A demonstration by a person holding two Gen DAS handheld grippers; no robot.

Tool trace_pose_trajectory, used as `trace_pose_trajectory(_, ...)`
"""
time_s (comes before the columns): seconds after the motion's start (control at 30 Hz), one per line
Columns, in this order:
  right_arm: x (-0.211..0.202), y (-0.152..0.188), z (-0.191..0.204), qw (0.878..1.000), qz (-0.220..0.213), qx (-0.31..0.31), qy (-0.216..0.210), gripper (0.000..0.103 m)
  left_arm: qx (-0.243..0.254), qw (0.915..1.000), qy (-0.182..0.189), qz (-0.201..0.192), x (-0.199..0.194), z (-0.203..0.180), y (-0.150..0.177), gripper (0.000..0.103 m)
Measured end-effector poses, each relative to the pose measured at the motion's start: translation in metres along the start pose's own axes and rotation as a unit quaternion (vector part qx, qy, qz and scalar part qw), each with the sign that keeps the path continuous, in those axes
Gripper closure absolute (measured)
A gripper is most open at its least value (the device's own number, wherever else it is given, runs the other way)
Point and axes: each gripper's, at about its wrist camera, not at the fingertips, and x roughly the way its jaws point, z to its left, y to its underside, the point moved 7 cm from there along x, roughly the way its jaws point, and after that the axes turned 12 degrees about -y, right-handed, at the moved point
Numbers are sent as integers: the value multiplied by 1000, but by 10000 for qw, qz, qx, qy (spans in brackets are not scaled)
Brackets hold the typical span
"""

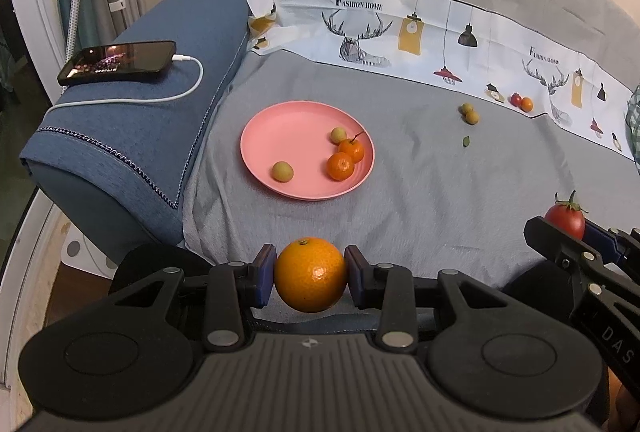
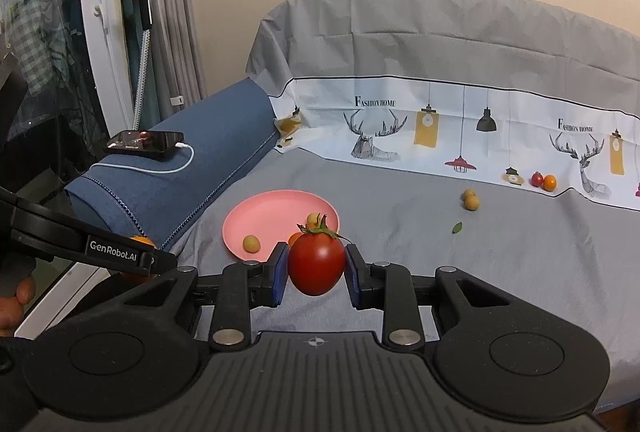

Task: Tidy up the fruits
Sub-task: 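Carry the mandarin and cherry tomato over the pink plate with both tools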

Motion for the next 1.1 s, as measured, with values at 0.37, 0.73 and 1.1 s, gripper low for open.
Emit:
trace_pose_trajectory(0.37, 21, 0, -5, 9996, 279, 11, 2, 72, -61, 9997, 33, 249, 23, 4, -3, 62)
trace_pose_trajectory(0.73, 72, -7, -16, 9985, 552, 56, 19, 72, -271, 9984, -159, 464, 70, 23, -32, 62)
trace_pose_trajectory(1.1, 164, -18, -24, 9960, 881, -84, -128, 72, -216, 9970, -350, 652, 144, 22, -77, 62)
